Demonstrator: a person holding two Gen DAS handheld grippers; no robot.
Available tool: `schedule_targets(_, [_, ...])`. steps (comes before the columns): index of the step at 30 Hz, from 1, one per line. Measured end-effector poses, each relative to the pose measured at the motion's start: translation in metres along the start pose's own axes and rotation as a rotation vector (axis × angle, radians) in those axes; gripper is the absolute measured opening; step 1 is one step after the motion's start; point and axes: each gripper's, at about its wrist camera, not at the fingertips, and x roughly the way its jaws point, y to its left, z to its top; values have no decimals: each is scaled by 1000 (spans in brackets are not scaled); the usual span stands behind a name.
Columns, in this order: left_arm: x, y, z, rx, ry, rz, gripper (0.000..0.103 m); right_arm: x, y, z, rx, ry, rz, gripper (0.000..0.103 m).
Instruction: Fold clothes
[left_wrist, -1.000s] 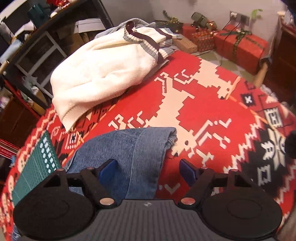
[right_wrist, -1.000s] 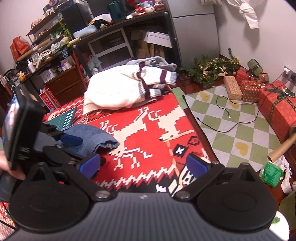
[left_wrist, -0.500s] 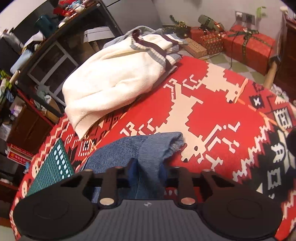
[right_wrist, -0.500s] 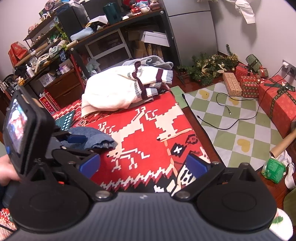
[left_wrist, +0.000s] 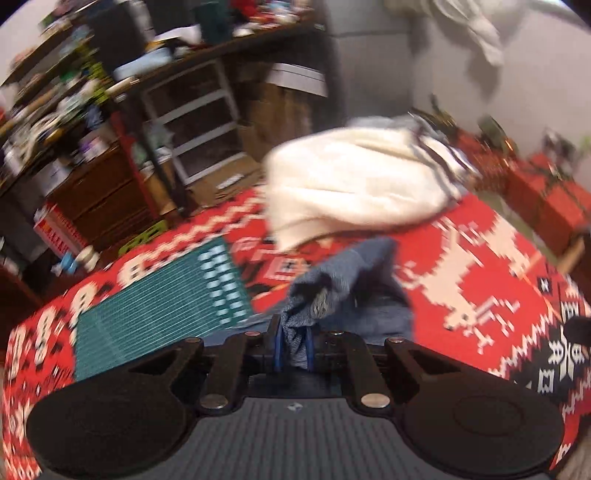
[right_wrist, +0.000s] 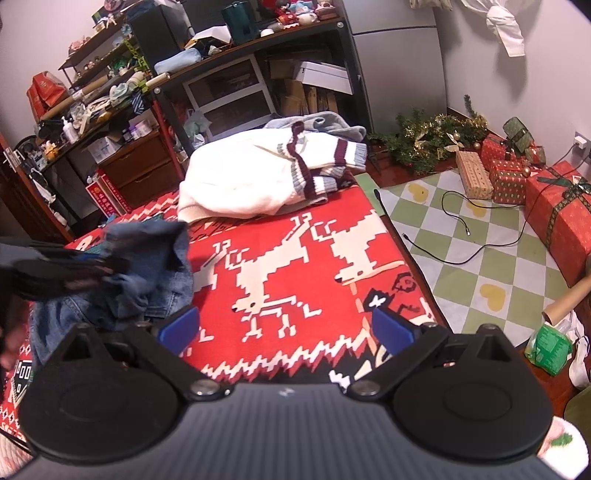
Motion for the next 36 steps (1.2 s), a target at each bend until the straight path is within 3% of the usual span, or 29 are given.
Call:
schedule_targets(5, [-20, 50, -12, -192, 1, -51, 12, 3, 16, 2, -41, 9, 17, 101])
schedule_targets(9, [-37, 78, -24, -292, -30, -48, 12, 5, 31, 3, -79, 20, 35, 101])
schedule_targets(19, [-85, 166, -77, -504, -101, 89, 10, 7, 75, 5, -179, 50, 82, 101])
schedule_targets(28, [-106, 253, -162, -718, -64, 276, 5, 19, 121, 2, -238, 103, 153, 101])
schedule_targets(31, [-105, 279, -193, -840, -26, 248, 5, 28, 140, -3, -268, 130, 176, 101])
schedule_targets(36, [-106, 291, -217, -896, -18, 196, 13, 45, 165, -11, -270, 179, 212, 101])
